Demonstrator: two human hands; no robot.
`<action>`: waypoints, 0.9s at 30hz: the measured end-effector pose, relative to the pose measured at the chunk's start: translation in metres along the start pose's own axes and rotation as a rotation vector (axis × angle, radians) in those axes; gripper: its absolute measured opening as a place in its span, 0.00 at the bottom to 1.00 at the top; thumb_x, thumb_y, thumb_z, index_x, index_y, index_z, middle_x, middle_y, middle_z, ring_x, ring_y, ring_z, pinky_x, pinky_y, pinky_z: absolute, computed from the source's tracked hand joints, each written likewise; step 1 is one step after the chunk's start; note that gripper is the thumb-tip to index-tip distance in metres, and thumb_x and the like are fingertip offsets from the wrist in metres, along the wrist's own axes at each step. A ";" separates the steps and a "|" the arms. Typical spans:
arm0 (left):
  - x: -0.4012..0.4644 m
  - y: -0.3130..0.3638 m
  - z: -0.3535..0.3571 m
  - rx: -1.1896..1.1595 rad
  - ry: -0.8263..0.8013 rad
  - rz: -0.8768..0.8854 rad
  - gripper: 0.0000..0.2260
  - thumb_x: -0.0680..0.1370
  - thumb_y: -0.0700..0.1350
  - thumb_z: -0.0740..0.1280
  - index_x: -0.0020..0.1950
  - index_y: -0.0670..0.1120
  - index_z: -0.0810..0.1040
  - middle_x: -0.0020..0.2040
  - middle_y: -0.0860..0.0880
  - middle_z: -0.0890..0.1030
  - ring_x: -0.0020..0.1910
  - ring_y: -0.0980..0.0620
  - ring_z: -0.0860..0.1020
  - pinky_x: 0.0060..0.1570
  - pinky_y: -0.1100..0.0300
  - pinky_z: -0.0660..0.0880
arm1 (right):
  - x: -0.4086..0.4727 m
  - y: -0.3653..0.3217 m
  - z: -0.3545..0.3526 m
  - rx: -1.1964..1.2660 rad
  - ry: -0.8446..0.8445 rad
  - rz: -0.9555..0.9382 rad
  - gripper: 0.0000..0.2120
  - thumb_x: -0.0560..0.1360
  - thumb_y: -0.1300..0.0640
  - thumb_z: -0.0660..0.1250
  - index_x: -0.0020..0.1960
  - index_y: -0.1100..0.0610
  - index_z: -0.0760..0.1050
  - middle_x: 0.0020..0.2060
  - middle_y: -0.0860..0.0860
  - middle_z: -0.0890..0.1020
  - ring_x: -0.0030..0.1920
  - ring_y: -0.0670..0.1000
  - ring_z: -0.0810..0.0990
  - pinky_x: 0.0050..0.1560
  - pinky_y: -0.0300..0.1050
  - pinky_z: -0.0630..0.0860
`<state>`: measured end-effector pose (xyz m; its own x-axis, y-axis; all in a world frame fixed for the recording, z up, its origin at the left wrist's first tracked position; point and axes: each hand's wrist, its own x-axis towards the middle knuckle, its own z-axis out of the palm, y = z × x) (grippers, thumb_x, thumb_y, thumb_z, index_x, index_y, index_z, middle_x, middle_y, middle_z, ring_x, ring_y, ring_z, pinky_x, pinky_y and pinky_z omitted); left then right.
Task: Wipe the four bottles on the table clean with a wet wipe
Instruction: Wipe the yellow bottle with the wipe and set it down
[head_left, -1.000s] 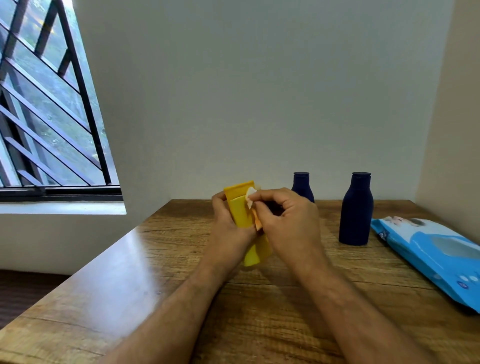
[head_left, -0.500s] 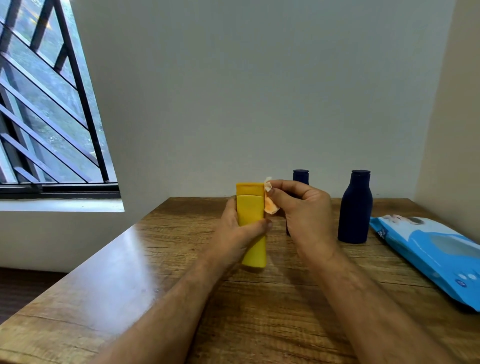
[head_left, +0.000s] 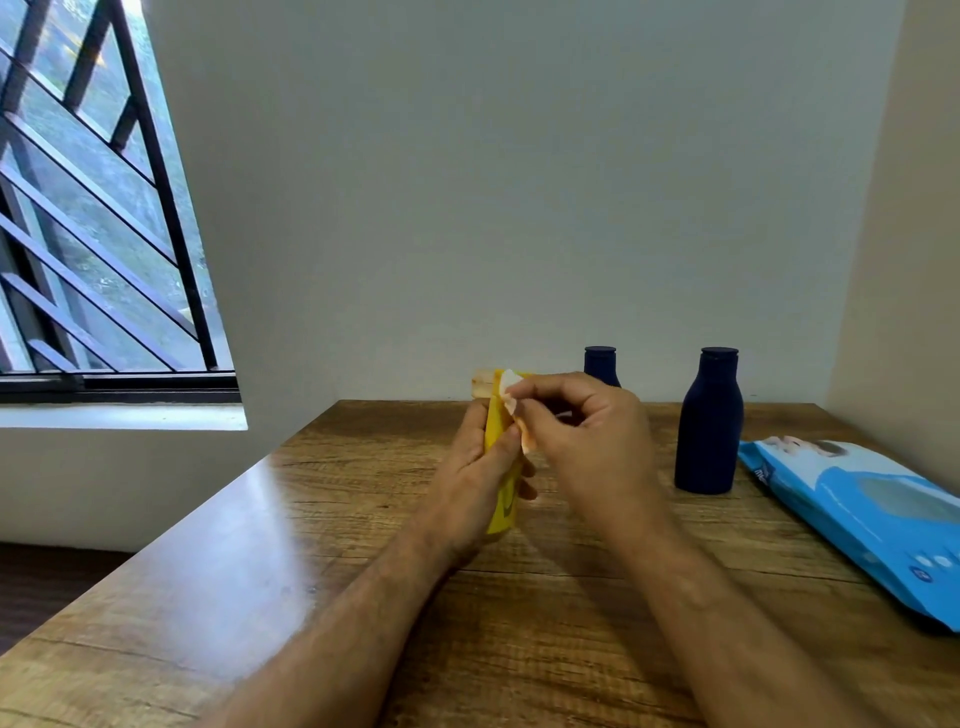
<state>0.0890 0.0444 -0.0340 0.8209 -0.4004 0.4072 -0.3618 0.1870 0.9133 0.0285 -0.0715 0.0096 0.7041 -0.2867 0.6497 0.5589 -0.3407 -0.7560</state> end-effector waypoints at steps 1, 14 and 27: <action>-0.001 0.000 0.000 0.009 -0.006 0.014 0.18 0.80 0.55 0.64 0.69 0.54 0.72 0.62 0.41 0.79 0.57 0.31 0.78 0.54 0.31 0.76 | -0.002 -0.001 0.001 -0.111 0.012 -0.106 0.06 0.74 0.61 0.72 0.48 0.53 0.84 0.43 0.43 0.83 0.45 0.40 0.82 0.43 0.30 0.78; -0.006 0.003 -0.002 0.012 0.101 0.057 0.20 0.75 0.47 0.68 0.66 0.48 0.72 0.58 0.39 0.81 0.54 0.44 0.82 0.54 0.46 0.81 | 0.001 0.005 0.002 -0.167 0.138 -0.021 0.06 0.75 0.59 0.71 0.49 0.51 0.83 0.44 0.43 0.83 0.45 0.38 0.80 0.44 0.28 0.77; -0.008 0.012 -0.004 0.045 0.084 0.049 0.36 0.64 0.50 0.77 0.67 0.56 0.62 0.51 0.45 0.82 0.46 0.42 0.83 0.45 0.46 0.82 | 0.003 0.006 0.004 0.086 0.149 0.092 0.05 0.74 0.60 0.72 0.48 0.52 0.84 0.42 0.45 0.85 0.45 0.43 0.83 0.45 0.40 0.82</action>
<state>0.0801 0.0532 -0.0267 0.8354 -0.3149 0.4505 -0.4198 0.1634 0.8928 0.0356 -0.0707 0.0070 0.6846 -0.4448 0.5775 0.5352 -0.2312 -0.8125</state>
